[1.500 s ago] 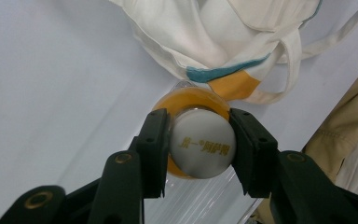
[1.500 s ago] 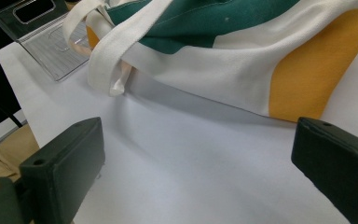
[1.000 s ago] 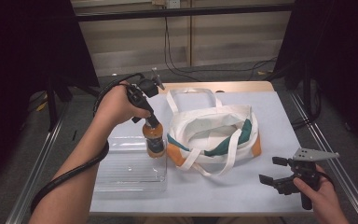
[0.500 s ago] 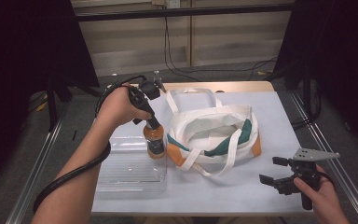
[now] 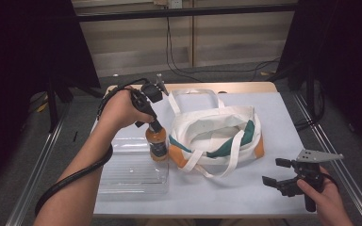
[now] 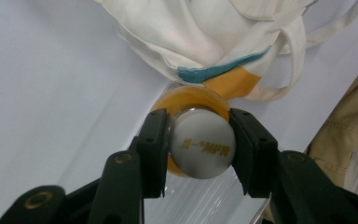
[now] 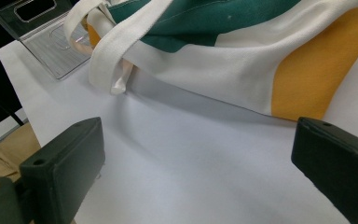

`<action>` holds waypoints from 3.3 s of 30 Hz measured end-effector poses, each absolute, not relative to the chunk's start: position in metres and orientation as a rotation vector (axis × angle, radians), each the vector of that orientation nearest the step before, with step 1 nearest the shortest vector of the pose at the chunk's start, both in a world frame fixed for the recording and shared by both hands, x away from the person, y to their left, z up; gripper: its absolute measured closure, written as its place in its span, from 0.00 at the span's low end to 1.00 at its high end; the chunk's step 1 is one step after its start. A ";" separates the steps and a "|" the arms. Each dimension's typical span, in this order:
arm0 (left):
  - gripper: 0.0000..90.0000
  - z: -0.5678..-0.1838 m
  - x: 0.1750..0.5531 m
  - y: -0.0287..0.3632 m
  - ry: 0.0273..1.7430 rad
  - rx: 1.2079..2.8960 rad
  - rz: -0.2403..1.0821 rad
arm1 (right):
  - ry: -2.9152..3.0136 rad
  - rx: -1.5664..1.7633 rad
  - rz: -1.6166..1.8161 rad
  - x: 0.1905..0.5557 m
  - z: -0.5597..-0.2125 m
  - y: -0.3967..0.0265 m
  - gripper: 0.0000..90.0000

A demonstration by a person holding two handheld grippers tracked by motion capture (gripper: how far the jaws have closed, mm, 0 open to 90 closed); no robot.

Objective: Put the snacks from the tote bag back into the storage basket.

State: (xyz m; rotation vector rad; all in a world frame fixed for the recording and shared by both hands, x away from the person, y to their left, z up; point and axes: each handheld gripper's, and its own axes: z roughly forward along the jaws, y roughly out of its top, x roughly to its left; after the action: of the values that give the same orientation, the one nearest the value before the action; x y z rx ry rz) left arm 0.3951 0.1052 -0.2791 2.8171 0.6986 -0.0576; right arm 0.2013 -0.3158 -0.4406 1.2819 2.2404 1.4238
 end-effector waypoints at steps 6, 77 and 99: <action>0.66 -0.283 0.396 0.105 0.697 2.825 -0.066 | 2.241 1.281 1.419 0.201 -0.441 -0.316 0.03; 0.65 -0.300 0.397 0.113 0.704 2.802 -0.108 | 2.243 1.285 1.420 0.201 -0.440 -0.316 0.03; 0.44 -0.302 0.393 0.123 0.742 2.743 -0.065 | 2.252 1.281 1.424 0.204 -0.440 -0.313 0.03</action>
State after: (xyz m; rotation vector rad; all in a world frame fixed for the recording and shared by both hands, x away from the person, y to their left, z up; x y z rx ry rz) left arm 0.3931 0.1230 -0.3019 2.7429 0.7423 -0.0645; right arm 0.2041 -0.3128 -0.4404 1.2805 2.2522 1.4244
